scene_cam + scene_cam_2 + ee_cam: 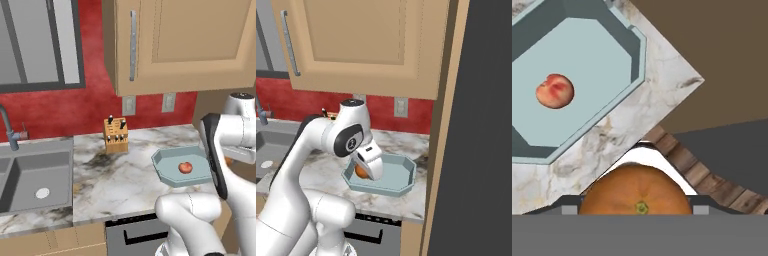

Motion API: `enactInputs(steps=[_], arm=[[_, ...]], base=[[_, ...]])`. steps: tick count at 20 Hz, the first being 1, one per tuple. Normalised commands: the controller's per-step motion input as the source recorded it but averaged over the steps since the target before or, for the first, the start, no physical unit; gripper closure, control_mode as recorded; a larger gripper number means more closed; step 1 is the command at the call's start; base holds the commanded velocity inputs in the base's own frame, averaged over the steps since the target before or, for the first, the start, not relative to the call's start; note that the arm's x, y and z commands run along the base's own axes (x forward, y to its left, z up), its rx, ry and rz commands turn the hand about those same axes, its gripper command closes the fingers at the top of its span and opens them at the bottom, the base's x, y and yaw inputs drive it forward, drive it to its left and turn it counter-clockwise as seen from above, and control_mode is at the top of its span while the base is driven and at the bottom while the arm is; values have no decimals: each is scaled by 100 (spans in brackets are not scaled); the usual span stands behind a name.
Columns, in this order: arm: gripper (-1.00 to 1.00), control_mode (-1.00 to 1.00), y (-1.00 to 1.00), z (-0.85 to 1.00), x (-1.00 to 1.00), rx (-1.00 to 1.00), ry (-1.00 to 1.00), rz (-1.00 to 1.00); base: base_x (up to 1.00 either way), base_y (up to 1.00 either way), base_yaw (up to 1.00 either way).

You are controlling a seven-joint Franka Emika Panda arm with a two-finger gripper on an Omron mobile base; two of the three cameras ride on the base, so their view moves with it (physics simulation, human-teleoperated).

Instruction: Pick the tangerine and peach from the fridge and place them inside the tupperware on the counter.

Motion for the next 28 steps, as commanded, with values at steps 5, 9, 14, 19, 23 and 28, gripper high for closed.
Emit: enactInputs(steps=[5,9,14,19,23,28], arm=[[100,-100,-20,-38,50,0,1,0],[100,-100,-16,-43,57,0,1,0],[100,-100,-15,-44,59,0,4,0],[100,-100,-13,-42,54,0,3,0],[100,-100,-11,-30,20,0,1,0],[100,-100,-12,-26,11,0,0,0]], base=[[0,0,0],[0,0,0],[0,0,0],[0,0,0],[0,0,0],[0,0,0]])
